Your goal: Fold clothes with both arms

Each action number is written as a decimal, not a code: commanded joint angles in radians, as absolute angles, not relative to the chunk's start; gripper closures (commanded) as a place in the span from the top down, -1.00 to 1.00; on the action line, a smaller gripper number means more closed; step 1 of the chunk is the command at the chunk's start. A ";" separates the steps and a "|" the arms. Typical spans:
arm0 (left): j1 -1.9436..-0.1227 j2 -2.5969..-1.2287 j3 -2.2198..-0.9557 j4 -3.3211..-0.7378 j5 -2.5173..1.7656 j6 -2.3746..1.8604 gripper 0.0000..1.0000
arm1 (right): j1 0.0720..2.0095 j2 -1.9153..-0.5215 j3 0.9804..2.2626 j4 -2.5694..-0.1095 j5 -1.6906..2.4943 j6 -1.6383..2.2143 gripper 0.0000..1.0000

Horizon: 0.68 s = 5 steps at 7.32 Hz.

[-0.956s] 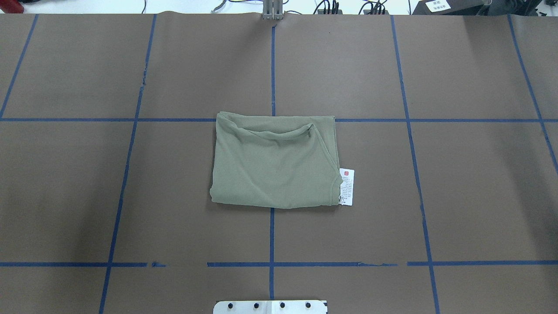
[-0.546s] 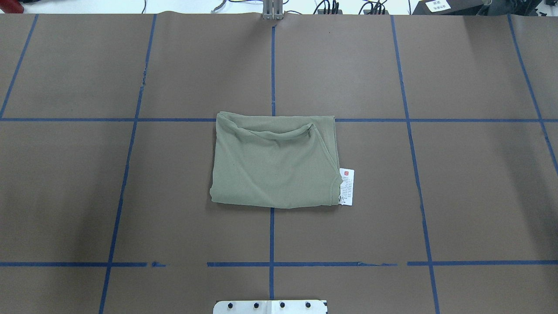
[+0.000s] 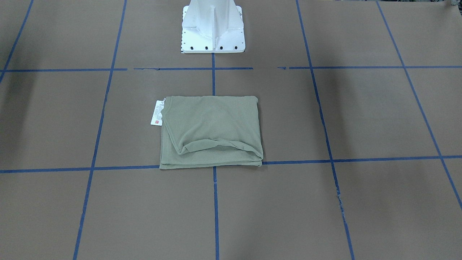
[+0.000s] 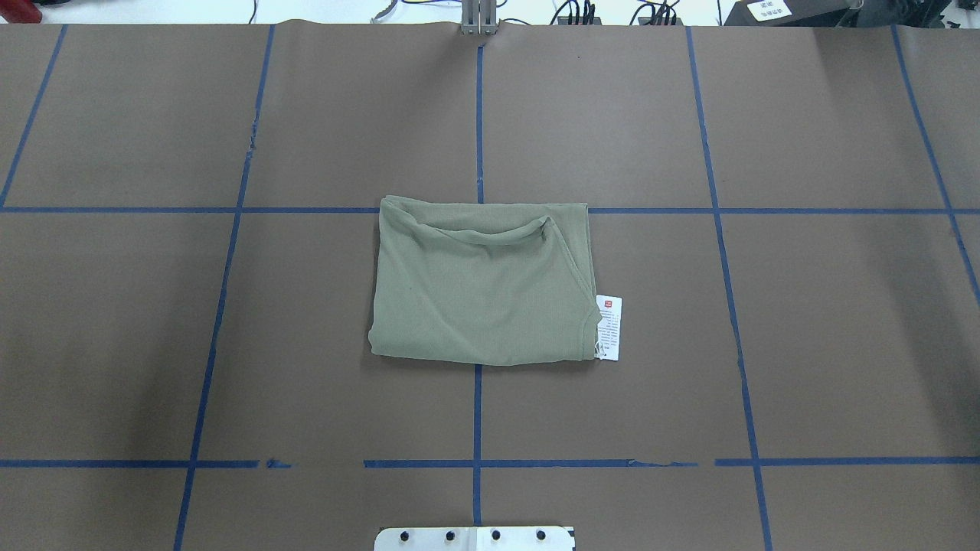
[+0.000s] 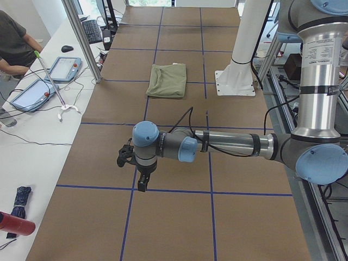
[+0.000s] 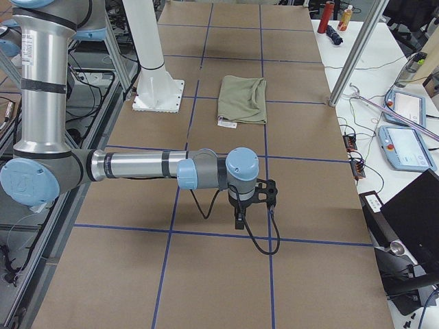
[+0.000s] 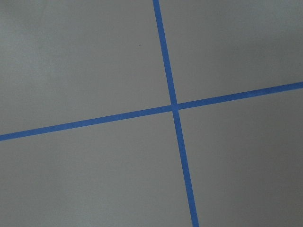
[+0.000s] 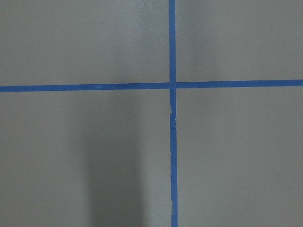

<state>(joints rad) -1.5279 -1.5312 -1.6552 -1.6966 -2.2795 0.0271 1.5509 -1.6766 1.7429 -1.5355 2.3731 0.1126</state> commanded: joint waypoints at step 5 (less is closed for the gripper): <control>-1.528 -1.531 -1.652 -1.697 -2.279 0.034 1.00 | 1.551 -1.677 1.740 -1.536 2.373 0.112 1.00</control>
<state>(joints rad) -1.5279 -1.5309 -1.6527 -1.6966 -2.2795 0.0325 1.5509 -1.6766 1.7407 -1.5355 2.3731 0.1118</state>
